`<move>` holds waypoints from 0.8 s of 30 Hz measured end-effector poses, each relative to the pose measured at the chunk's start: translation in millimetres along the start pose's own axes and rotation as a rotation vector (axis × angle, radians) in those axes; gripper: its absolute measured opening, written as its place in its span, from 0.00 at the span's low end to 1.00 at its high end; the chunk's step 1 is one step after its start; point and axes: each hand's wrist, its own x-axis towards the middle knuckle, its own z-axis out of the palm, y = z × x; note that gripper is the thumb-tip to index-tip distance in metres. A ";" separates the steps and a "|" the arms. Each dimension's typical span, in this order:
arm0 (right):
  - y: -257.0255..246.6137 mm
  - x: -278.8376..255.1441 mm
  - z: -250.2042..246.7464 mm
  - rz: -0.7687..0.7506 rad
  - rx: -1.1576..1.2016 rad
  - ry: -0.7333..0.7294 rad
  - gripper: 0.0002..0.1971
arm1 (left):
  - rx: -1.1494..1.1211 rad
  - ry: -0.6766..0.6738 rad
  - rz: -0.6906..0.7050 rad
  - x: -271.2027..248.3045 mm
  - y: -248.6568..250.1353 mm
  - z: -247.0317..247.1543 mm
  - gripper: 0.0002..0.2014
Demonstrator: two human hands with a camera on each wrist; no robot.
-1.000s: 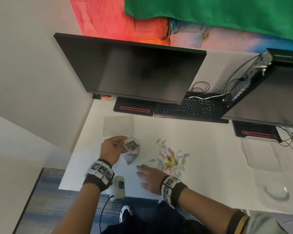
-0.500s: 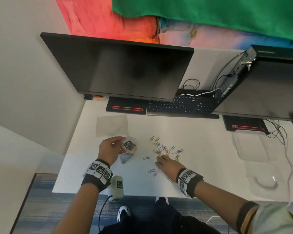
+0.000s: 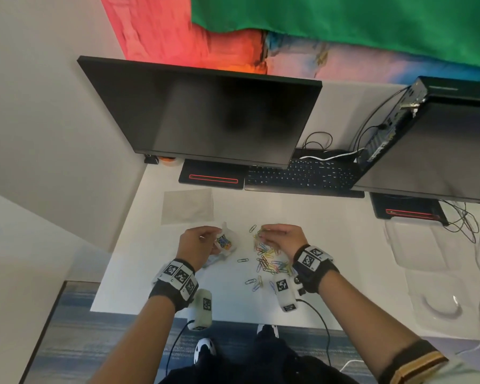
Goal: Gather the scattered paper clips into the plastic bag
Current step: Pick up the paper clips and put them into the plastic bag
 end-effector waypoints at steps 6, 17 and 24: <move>0.1 -2.5 53.7 0.110 0.044 -0.179 0.11 | 0.063 0.000 0.008 -3.5 6.6 6.7 0.10; 2.9 -4.9 82.4 -0.321 -0.842 -0.114 0.05 | 0.061 -0.019 0.024 -4.9 5.0 9.7 0.11; -8.9 -4.7 85.0 -0.455 -1.278 -0.246 0.13 | 0.062 -0.045 0.053 0.4 2.3 9.8 0.13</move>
